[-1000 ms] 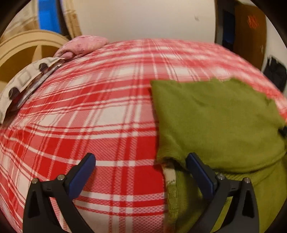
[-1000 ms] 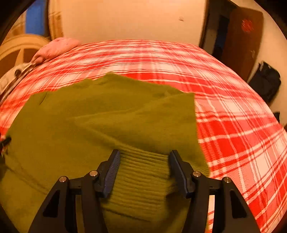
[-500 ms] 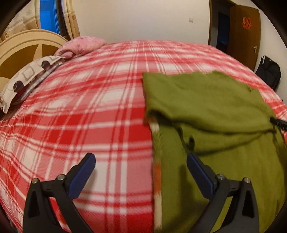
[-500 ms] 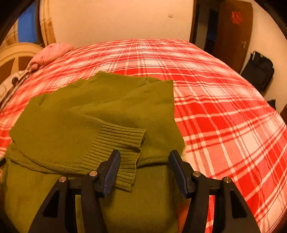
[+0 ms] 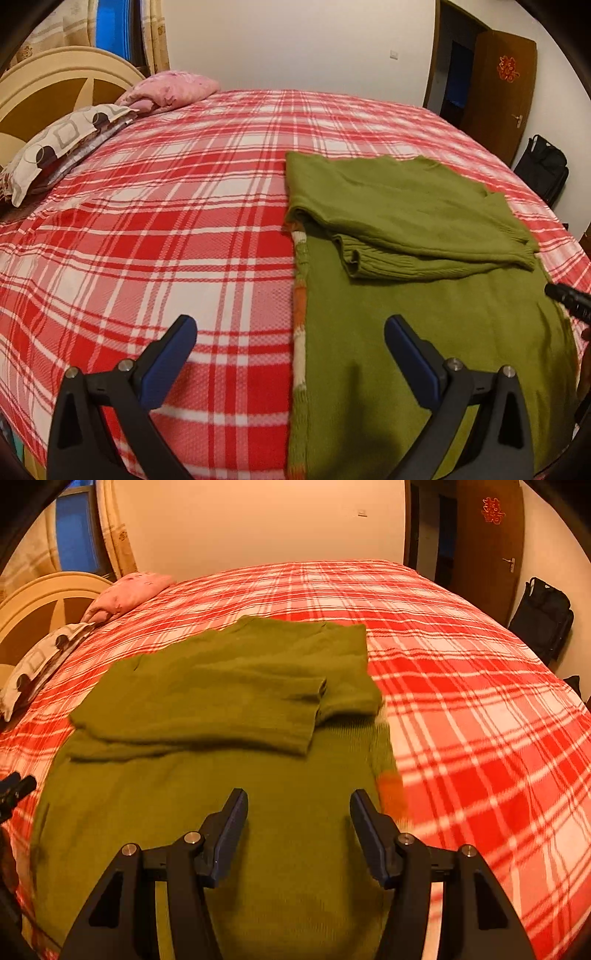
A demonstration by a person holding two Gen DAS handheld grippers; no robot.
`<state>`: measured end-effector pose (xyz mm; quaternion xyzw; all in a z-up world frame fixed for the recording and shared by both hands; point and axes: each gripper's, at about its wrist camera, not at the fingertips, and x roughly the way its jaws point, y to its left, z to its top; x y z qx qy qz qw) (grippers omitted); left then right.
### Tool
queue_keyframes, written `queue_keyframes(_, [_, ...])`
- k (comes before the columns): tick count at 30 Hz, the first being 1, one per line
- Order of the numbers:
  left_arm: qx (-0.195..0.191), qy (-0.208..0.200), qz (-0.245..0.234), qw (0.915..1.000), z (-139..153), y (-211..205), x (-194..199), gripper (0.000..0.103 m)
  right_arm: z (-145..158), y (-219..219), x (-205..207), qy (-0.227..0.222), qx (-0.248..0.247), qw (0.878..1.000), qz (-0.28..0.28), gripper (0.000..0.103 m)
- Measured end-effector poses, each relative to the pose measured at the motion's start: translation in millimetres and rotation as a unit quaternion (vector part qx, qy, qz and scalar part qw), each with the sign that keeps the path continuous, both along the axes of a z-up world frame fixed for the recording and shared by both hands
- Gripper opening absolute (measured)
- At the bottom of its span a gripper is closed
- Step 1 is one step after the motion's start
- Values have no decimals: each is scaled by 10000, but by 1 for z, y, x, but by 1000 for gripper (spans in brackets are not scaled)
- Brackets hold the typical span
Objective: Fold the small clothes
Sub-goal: 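Move both grippers to the ribbed hem of the green sweater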
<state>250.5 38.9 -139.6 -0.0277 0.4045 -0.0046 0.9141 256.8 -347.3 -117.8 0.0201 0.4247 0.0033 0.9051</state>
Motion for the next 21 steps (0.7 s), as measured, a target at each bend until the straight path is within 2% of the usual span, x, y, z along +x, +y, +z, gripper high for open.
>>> queue_keyframes(6, [-70,-102,-92,9999,8,0,-24,103,8,1,-31,-115,128,9999,-17,59])
queue_keyframes(21, [-72,15,-351,9994,8,-6,-68,103,21,8,-87,-277,267,9993,21,59])
